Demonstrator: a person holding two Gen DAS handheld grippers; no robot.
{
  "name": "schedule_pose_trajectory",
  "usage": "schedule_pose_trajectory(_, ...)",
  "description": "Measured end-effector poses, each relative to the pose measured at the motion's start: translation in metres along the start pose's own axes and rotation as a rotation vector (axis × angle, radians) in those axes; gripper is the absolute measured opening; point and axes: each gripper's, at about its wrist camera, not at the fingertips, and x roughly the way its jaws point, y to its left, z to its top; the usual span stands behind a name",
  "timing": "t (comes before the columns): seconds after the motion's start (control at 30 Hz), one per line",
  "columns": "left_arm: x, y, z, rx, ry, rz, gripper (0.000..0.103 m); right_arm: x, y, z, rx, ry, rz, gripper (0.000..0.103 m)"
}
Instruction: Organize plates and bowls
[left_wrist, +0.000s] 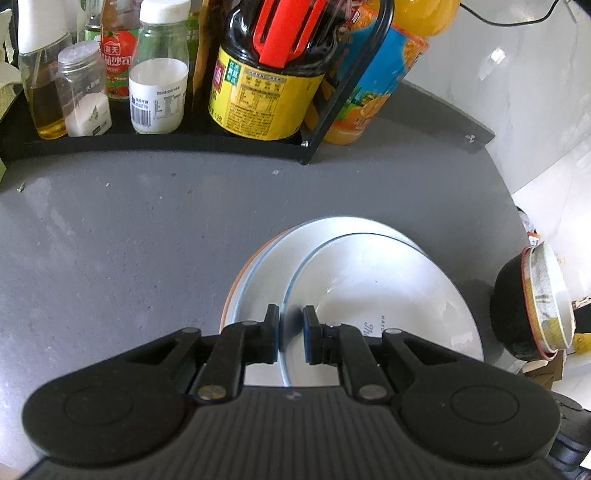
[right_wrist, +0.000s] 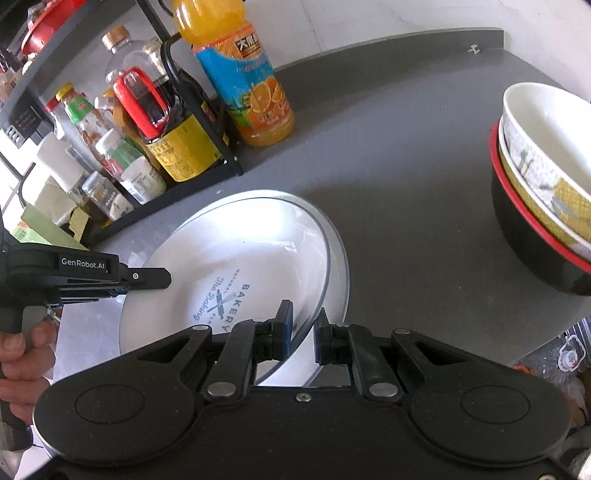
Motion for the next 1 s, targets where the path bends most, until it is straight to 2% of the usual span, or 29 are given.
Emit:
schedule_pose_trajectory(0.3, 0.007, 0.001, -0.001, 0.024, 0.004, 0.022, 0.012, 0.006, 0.004, 0.003, -0.024, 0.017, -0.021, 0.012)
schedule_pose_trajectory(0.53, 0.01, -0.007, 0.0, 0.076, -0.005, 0.049, 0.013, 0.008, -0.002, 0.005, 0.039, 0.022, -0.012, 0.012)
schedule_pose_trajectory(0.67, 0.012, -0.01, 0.001, 0.09, -0.008, 0.059, 0.013, 0.008, -0.002, 0.007, 0.065, 0.044, -0.002, 0.018)
schedule_pose_trajectory(0.8, 0.011, -0.01, 0.0, 0.091, -0.01, 0.058, 0.014, 0.007, -0.002, 0.006, 0.096, 0.064, 0.007, 0.019)
schedule_pose_trajectory(1.0, 0.011, -0.01, -0.001, 0.093, -0.014, 0.056, 0.014, 0.006, -0.006, 0.006, 0.2, 0.107, 0.025, 0.019)
